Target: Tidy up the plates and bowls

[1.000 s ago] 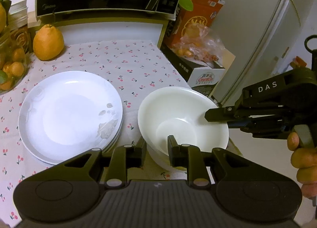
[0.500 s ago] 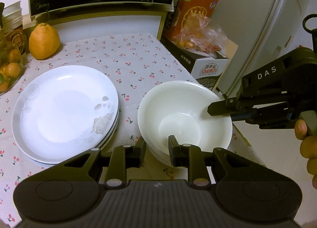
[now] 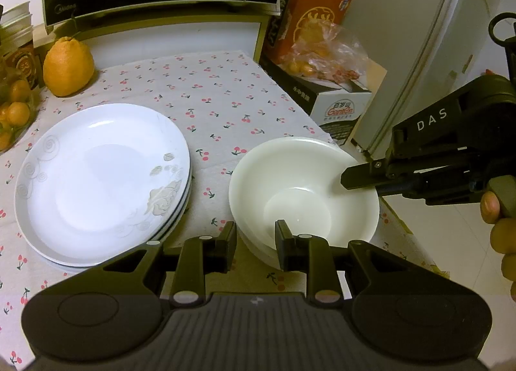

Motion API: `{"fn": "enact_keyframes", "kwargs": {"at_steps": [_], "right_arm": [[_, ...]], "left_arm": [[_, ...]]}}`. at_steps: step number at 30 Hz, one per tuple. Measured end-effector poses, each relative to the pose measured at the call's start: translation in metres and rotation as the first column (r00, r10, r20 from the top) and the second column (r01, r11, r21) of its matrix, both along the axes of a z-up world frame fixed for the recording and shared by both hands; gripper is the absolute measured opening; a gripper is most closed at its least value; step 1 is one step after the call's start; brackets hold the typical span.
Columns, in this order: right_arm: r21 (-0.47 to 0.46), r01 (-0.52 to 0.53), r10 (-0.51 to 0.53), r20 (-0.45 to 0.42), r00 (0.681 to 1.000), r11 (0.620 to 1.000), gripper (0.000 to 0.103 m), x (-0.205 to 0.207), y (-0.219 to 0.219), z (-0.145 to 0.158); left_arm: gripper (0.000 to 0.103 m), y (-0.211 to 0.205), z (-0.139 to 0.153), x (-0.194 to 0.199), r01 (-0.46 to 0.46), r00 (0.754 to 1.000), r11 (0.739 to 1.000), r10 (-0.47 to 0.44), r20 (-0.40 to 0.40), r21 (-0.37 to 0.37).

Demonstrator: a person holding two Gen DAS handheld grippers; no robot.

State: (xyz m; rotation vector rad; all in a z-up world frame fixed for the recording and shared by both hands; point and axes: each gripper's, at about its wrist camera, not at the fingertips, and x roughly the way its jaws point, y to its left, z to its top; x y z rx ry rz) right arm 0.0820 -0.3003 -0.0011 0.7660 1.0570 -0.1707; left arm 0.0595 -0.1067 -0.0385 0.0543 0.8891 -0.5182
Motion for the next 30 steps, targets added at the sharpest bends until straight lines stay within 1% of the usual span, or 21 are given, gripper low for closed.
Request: {"fn": "enact_keyframes", "kwargs": {"at_steps": [5, 6, 8, 11, 13, 14, 15, 16, 18, 19, 21, 23, 28, 30], "right_arm": [[-0.030, -0.033, 0.033, -0.002, 0.999, 0.999, 0.017, 0.001, 0.004, 0.003], [-0.029, -0.039, 0.039, -0.002, 0.999, 0.999, 0.021, 0.001, 0.004, 0.004], [-0.020, -0.042, 0.042, 0.001, 0.999, 0.999, 0.024, 0.001, 0.004, 0.005], [-0.016, -0.044, 0.044, 0.011, 0.999, 0.999, 0.031, 0.001, 0.003, 0.007], [-0.025, -0.045, 0.045, 0.016, 0.999, 0.999, 0.037, 0.000, 0.003, 0.009], [-0.036, -0.045, 0.046, 0.019, 0.999, 0.998, 0.043, 0.000, 0.003, 0.010], [-0.043, -0.048, 0.049, 0.024, 0.998, 0.998, 0.047, 0.000, 0.003, 0.011], [-0.045, -0.053, 0.055, 0.031, 0.998, 0.998, 0.048, -0.001, 0.003, 0.012], [-0.042, -0.068, 0.070, 0.047, 0.996, 0.997, 0.053, -0.001, 0.004, 0.014], [-0.043, -0.077, 0.079, 0.056, 0.995, 0.996, 0.054, -0.001, 0.004, 0.015], [-0.061, -0.100, 0.105, 0.078, 0.991, 0.993, 0.062, -0.002, 0.006, 0.018], [-0.090, -0.128, 0.136, 0.099, 0.986, 0.988, 0.066, -0.004, 0.009, 0.019], [-0.164, -0.182, 0.208, 0.158, 0.965, 0.969, 0.072, -0.011, 0.015, 0.015], [-0.187, -0.190, 0.225, 0.186, 0.957, 0.964, 0.075, -0.015, 0.015, 0.013]], "left_arm": [[0.027, 0.002, -0.001, 0.000, 0.011, 1.000, 1.000, -0.011, -0.002, -0.011], [0.027, 0.002, -0.001, 0.000, 0.014, 1.000, 1.000, -0.014, -0.001, -0.016], [0.028, 0.003, -0.001, 0.000, 0.024, 1.000, 0.999, -0.024, 0.001, -0.022], [0.037, 0.003, 0.000, -0.002, 0.047, 0.999, 0.998, -0.047, 0.012, -0.029], [0.046, 0.002, 0.000, -0.004, 0.066, 0.998, 0.997, -0.065, 0.026, -0.029], [0.049, 0.001, 0.000, -0.005, 0.076, 0.997, 0.997, -0.075, 0.033, -0.030], [0.055, 0.001, 0.001, -0.006, 0.083, 0.996, 0.996, -0.082, 0.038, -0.031], [0.062, 0.001, 0.001, -0.007, 0.090, 0.995, 0.995, -0.089, 0.045, -0.032], [0.072, 0.002, 0.001, -0.008, 0.101, 0.994, 0.994, -0.099, 0.055, -0.035], [0.075, 0.003, 0.001, -0.009, 0.112, 0.992, 0.993, -0.110, 0.063, -0.038], [0.078, 0.003, 0.002, -0.011, 0.130, 0.989, 0.991, -0.127, 0.074, -0.038], [0.082, 0.004, 0.002, -0.013, 0.149, 0.985, 0.988, -0.146, 0.090, -0.039], [0.091, 0.009, 0.000, -0.020, 0.206, 0.972, 0.977, -0.198, 0.125, -0.054], [0.092, 0.010, -0.003, -0.023, 0.225, 0.968, 0.973, -0.215, 0.131, -0.061]]}}
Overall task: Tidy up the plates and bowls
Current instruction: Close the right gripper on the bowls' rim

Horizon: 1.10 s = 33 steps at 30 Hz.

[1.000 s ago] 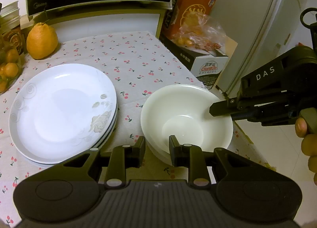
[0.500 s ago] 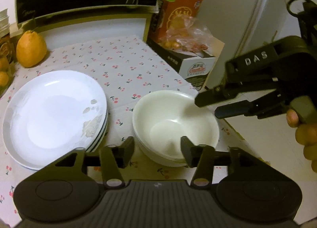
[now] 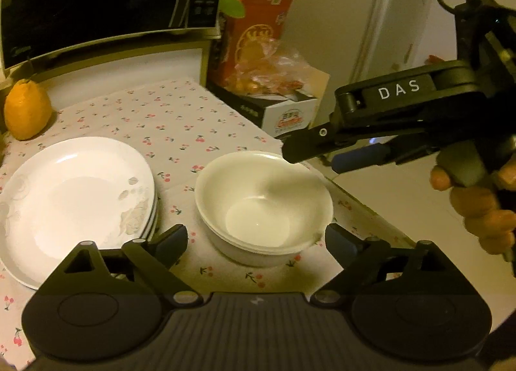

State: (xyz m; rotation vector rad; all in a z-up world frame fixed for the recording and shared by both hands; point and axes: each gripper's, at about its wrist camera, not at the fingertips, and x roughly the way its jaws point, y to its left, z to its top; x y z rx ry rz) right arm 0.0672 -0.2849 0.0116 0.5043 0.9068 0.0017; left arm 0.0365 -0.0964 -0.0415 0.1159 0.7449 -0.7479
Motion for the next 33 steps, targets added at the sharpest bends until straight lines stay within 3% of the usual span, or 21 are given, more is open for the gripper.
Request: {"fn": "enact_keyframes", "kwargs": {"at_steps": [3, 12, 28, 31, 33], "right_arm": [[-0.014, -0.018, 0.019, 0.038, 0.999, 1.000, 0.076, -0.005, 0.000, -0.006], [-0.006, 0.015, -0.015, 0.068, 0.998, 1.000, 0.077, -0.014, -0.015, -0.029], [-0.021, -0.006, 0.007, 0.034, 0.999, 1.000, 0.076, -0.003, -0.011, -0.046], [-0.026, -0.007, 0.008, 0.030, 1.000, 1.000, 0.074, 0.000, -0.009, -0.047], [-0.027, -0.007, 0.008, 0.028, 1.000, 1.000, 0.067, 0.001, -0.008, -0.047]], "left_arm": [[0.093, 0.002, -0.008, 0.000, 0.027, 1.000, 1.000, -0.027, -0.008, -0.008], [0.092, -0.005, -0.030, 0.000, 0.061, 0.998, 0.996, -0.063, 0.025, 0.070], [0.089, -0.018, -0.037, 0.009, 0.080, 0.995, 0.993, -0.086, 0.055, 0.092], [0.087, -0.021, -0.037, 0.010, 0.084, 0.994, 0.992, -0.089, 0.059, 0.093], [0.086, -0.021, -0.036, 0.011, 0.086, 0.994, 0.992, -0.092, 0.059, 0.089]]}}
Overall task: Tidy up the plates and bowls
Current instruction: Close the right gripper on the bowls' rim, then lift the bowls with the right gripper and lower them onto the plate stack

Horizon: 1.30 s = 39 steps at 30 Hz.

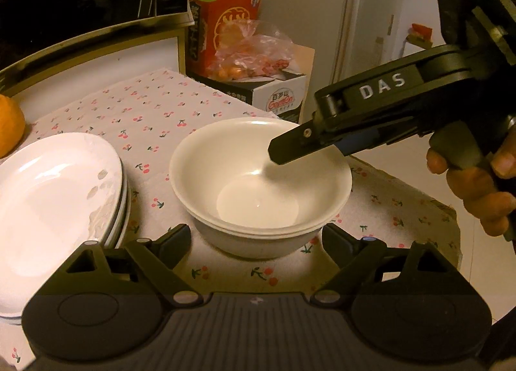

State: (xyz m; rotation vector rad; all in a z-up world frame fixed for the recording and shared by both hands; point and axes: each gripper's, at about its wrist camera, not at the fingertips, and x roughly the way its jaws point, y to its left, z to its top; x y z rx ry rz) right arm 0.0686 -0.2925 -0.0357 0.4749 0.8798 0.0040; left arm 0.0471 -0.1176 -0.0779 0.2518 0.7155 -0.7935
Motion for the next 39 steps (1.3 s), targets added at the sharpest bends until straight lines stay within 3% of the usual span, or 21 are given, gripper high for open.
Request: {"fn": "enact_keyframes", "kwargs": {"at_steps": [1, 3, 6, 9, 16, 39], "right_arm": [[-0.001, -0.002, 0.002, -0.001, 1.000, 1.000, 0.064, 0.001, 0.001, 0.000], [-0.003, -0.013, 0.013, -0.006, 1.000, 1.000, 0.040, 0.002, 0.002, 0.000], [-0.004, -0.025, 0.025, -0.011, 1.000, 1.000, 0.027, 0.003, 0.004, -0.001], [-0.005, -0.039, 0.039, -0.006, 0.999, 0.999, 0.022, 0.003, 0.006, 0.000], [-0.026, -0.036, 0.036, 0.012, 0.999, 0.999, 0.021, 0.001, 0.006, 0.005], [0.055, -0.001, -0.007, 0.146, 0.989, 0.999, 0.021, 0.011, 0.015, 0.045]], "left_arm": [[0.086, 0.000, 0.000, 0.000, 0.002, 1.000, 1.000, -0.002, 0.000, -0.002], [0.085, -0.001, 0.001, 0.000, 0.004, 1.000, 1.000, -0.004, 0.003, -0.001], [0.085, -0.001, 0.001, -0.002, 0.006, 1.000, 1.000, -0.006, 0.004, 0.002], [0.085, 0.001, 0.002, -0.003, 0.010, 1.000, 1.000, -0.010, 0.006, 0.003], [0.082, -0.001, 0.005, -0.003, 0.018, 1.000, 1.000, -0.018, 0.014, 0.004], [0.079, 0.020, 0.040, 0.002, -0.034, 0.997, 0.999, 0.036, 0.063, -0.034]]}}
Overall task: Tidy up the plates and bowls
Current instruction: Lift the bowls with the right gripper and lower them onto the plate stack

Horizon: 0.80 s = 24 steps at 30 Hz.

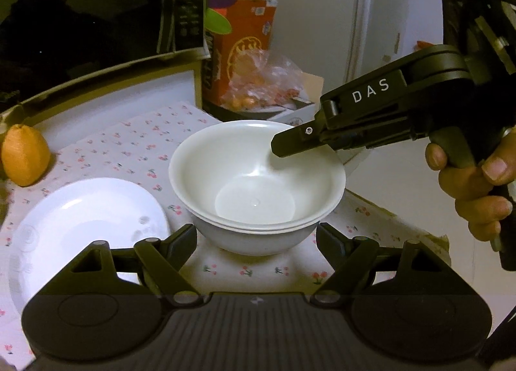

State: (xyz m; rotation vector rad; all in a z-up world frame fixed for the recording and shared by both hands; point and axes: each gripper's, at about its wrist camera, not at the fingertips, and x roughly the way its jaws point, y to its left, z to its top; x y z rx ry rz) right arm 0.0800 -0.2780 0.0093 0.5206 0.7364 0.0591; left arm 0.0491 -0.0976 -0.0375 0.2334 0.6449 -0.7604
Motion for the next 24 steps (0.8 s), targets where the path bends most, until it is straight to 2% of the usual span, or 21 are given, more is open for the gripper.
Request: {"fn": "enact_keyframes", "kwargs": {"at_steps": [9, 24], "right_arm": [[0.051, -0.015, 0.013, 0.043, 0.999, 0.999, 0.021, 0.017, 0.025, 0.012], [0.100, -0.048, 0.044, 0.047, 0.998, 0.994, 0.021, 0.050, 0.075, 0.009]], "left_arm": [[0.079, 0.027, 0.014, 0.006, -0.051, 0.999, 0.999, 0.051, 0.017, -0.005], [0.079, 0.072, 0.021, 0.018, -0.148, 0.989, 0.989, 0.148, 0.003, -0.004]]}}
